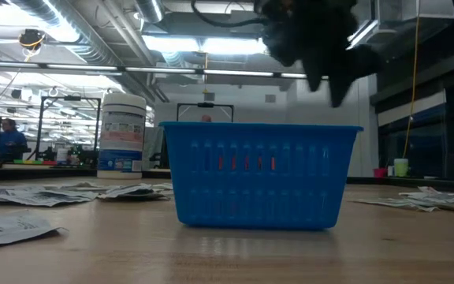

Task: Pick & Place First Aid Supplies
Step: Put the green bandage into the black bin

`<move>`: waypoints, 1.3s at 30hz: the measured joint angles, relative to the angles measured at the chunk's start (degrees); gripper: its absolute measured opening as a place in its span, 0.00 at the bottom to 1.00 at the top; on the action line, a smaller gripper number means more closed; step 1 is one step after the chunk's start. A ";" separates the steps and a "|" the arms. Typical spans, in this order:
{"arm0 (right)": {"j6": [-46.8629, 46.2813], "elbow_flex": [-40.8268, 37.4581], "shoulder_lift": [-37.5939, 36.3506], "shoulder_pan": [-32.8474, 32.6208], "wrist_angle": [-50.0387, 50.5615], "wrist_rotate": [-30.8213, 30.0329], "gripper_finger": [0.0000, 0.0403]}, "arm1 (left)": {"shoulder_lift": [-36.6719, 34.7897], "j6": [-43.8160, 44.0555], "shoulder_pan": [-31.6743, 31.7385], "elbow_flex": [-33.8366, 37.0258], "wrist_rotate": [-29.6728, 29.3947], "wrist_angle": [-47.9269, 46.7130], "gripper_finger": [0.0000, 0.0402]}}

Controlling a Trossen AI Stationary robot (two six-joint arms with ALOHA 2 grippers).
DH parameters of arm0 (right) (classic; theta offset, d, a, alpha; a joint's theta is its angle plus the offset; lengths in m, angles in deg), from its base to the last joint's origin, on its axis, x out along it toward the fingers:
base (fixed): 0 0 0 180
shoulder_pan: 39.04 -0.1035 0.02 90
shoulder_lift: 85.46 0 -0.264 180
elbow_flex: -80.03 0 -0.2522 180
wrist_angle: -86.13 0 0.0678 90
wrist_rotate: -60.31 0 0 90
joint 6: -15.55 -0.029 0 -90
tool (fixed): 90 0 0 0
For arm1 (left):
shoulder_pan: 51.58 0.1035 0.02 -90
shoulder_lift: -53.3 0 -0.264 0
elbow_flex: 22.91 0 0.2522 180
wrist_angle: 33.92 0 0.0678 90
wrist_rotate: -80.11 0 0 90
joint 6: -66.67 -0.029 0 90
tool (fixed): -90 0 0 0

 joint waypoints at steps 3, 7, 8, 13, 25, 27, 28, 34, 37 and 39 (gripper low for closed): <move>-6.09 -0.06 0.00 -2.30 2.62 0.63 0.55 | 0.01 0.01 0.01 0.01 0.00 0.00 0.02; -10.28 -2.06 0.00 -5.30 2.56 -0.86 0.55 | 0.01 0.01 0.01 0.01 0.01 0.00 0.02; -10.75 -2.92 0.00 -5.97 2.43 -1.16 0.55 | 0.00 0.00 0.01 -0.01 0.01 0.00 0.03; -10.89 -8.74 -0.29 -9.39 1.28 -3.63 0.55 | -0.02 0.01 0.01 0.01 0.00 0.00 0.03; -14.37 -24.89 -4.72 -15.98 -11.40 -5.67 0.55 | -0.01 0.00 -0.01 0.00 0.00 0.00 0.03; -14.67 -25.89 -4.72 -16.77 -13.29 -5.79 0.55 | 0.01 -0.01 0.01 -0.02 0.00 0.00 0.03; -14.78 -26.25 -4.71 -17.10 -14.20 -5.80 0.55 | -0.01 -0.01 0.00 0.00 0.01 0.00 0.02; -16.78 -26.53 -4.50 -18.04 -15.49 -6.58 0.55 | 0.01 -0.01 0.01 0.01 0.00 0.00 0.02; -17.18 -26.53 -4.50 -18.02 -15.40 -7.90 0.55 | -0.02 0.01 -0.02 0.01 0.02 0.00 0.02; -17.21 -26.53 -3.93 -17.98 -15.74 -8.36 0.55 | 0.00 0.00 0.00 -0.02 0.01 0.01 0.02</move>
